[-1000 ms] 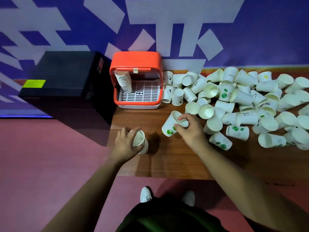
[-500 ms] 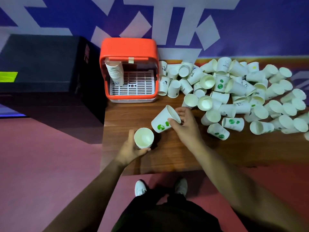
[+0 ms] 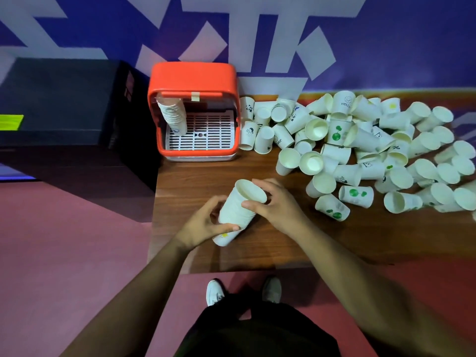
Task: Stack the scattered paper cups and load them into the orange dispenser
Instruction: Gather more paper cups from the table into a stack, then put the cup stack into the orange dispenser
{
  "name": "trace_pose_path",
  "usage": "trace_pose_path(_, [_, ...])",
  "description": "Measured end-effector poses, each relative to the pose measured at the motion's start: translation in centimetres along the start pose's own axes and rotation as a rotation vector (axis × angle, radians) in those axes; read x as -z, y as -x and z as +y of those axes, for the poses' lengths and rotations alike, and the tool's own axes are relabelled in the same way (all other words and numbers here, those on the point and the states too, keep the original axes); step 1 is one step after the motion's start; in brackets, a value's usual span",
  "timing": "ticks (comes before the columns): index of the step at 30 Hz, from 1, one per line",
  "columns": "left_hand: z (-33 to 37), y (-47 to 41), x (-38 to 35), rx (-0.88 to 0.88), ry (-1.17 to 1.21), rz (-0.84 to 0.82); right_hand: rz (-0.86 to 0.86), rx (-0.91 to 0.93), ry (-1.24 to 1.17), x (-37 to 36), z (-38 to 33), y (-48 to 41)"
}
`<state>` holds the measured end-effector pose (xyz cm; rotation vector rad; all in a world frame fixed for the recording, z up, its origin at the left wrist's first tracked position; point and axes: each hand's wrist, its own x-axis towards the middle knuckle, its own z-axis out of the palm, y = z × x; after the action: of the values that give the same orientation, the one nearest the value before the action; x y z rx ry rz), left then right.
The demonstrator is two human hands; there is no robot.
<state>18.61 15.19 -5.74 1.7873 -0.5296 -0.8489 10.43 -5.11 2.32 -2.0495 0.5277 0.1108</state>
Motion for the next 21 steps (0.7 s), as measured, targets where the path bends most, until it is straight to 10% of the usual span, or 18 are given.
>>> trace_pose_path(12, [5.4,-0.8,-4.3,-0.014,0.223,0.205,-0.337,-0.118,-0.725,4.9,2.4,-1.8])
trace_pose_path(21, [6.5,-2.8,-0.7,-0.025,0.329,0.423,-0.380,-0.002,-0.377,2.0,0.6,-6.9])
